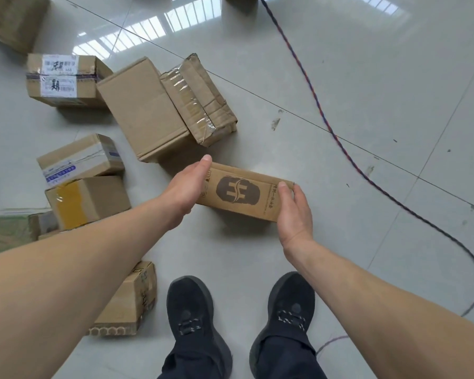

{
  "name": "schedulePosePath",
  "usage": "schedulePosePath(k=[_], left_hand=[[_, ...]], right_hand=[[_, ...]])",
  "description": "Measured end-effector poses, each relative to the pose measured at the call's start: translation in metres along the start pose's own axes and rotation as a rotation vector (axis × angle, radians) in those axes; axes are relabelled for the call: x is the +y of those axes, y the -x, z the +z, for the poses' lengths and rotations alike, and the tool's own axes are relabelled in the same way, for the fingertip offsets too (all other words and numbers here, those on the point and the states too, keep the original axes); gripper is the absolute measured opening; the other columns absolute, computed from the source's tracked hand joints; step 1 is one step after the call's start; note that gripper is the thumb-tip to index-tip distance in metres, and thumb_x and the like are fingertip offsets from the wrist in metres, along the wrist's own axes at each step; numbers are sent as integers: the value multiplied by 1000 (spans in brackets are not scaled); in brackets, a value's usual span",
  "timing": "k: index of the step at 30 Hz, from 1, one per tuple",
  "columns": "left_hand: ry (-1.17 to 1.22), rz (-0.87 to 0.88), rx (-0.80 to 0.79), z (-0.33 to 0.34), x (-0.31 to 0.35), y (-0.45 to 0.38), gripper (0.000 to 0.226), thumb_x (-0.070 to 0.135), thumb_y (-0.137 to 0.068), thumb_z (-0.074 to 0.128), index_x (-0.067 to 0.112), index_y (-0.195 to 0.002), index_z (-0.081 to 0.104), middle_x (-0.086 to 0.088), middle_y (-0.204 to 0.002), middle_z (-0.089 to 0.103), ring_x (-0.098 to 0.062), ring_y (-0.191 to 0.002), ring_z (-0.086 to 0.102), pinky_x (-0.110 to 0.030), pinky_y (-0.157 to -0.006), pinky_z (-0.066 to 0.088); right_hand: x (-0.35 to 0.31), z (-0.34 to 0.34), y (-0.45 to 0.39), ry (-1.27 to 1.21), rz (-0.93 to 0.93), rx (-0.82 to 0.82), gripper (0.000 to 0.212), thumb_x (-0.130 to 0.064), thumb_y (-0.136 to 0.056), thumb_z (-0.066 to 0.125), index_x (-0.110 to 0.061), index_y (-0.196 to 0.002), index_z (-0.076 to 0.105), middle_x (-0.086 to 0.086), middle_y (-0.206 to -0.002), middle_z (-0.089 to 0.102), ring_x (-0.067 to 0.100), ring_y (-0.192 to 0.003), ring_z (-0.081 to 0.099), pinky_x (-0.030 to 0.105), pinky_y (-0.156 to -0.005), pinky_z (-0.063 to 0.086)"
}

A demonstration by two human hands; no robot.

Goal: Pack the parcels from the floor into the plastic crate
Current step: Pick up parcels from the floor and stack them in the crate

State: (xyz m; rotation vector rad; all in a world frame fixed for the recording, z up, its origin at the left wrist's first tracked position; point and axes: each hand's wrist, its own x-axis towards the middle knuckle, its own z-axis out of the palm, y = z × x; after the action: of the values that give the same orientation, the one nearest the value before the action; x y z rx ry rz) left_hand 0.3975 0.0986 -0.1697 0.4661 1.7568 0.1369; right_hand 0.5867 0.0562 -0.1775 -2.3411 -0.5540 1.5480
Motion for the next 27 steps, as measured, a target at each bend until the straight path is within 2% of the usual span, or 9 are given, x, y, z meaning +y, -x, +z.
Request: schedulePosePath(k=[2, 4, 6, 8, 13, 16, 18, 21, 27], left_hand=[[56, -44, 13, -5, 3, 1, 81, 83, -76, 31, 31, -133, 53, 2, -130, 57, -26, -120, 50, -44, -84, 40], [146, -45, 48, -10, -1, 1, 80, 81, -83, 30, 20, -128, 54, -3, -125, 61, -27, -119, 50, -49, -91, 39], [194, -40, 83, -16, -10, 0, 65, 69, -95, 27, 13, -102, 61, -4, -113, 67, -25, -115, 52, -50, -101, 32], [185, -47, 122, -18, -18, 1, 57, 62, -99, 25, 21, -84, 61, -4, -105, 69, -24, -112, 56, -44, -98, 30], [166, -112, 45, -18, -38, -3, 57, 68, -96, 27, 25, -120, 56, -3, -123, 60, -25, -119, 50, -46, -98, 30], [208, -122, 2, -14, -46, -5, 71, 73, -92, 31, 25, -141, 45, -2, -139, 51, -26, -131, 44, -51, -107, 28], [253, -124, -5, -11, -47, -5, 69, 73, -92, 33, 23, -138, 45, 2, -127, 56, -23, -120, 51, -49, -105, 31], [274, -102, -10, -8, -47, -2, 51, 69, -94, 32, 25, -117, 45, 11, -91, 53, -7, -82, 50, -38, -92, 32], [336, -50, 28, -30, -32, 39, 50, 69, -94, 32, 28, -120, 42, 14, -87, 52, -5, -80, 50, -37, -91, 33]], right_hand=[[-6, 0, 0, -54, -7, 49, 65, -75, -78, 41, -29, -121, 58, -5, -111, 68, 21, -108, 62, 41, -100, 50], [-9, -2, -2, -133, -13, 120, 45, -61, -82, 47, -21, -98, 59, -6, -94, 65, 20, -93, 61, 37, -87, 49], [-10, -4, -4, -169, -38, 160, 36, -52, -85, 46, -19, -78, 58, -4, -83, 62, 19, -83, 56, 35, -79, 44], [-10, -3, -4, -135, -37, 169, 38, -44, -96, 43, -21, -67, 50, -3, -77, 56, 19, -76, 49, 35, -76, 38], [7, 3, -6, -32, -18, 79, 47, -58, -100, 37, -18, -102, 62, -6, -92, 65, 16, -88, 58, 35, -81, 40], [16, 11, -6, -25, -35, 7, 56, -69, -88, 34, -23, -89, 67, -4, -91, 72, 20, -90, 66, 39, -90, 51], [16, 15, -4, -64, -2, -19, 65, -77, -73, 34, -22, -90, 67, 0, -95, 74, 23, -93, 70, 43, -96, 53], [15, 18, 0, -89, 23, -76, 70, -80, -69, 36, -21, -89, 69, 3, -94, 77, 26, -94, 73, 42, -94, 55], [-11, 8, 29, -77, -44, -80, 67, -79, -70, 37, -21, -81, 69, 2, -90, 77, 25, -91, 73, 44, -97, 54]])
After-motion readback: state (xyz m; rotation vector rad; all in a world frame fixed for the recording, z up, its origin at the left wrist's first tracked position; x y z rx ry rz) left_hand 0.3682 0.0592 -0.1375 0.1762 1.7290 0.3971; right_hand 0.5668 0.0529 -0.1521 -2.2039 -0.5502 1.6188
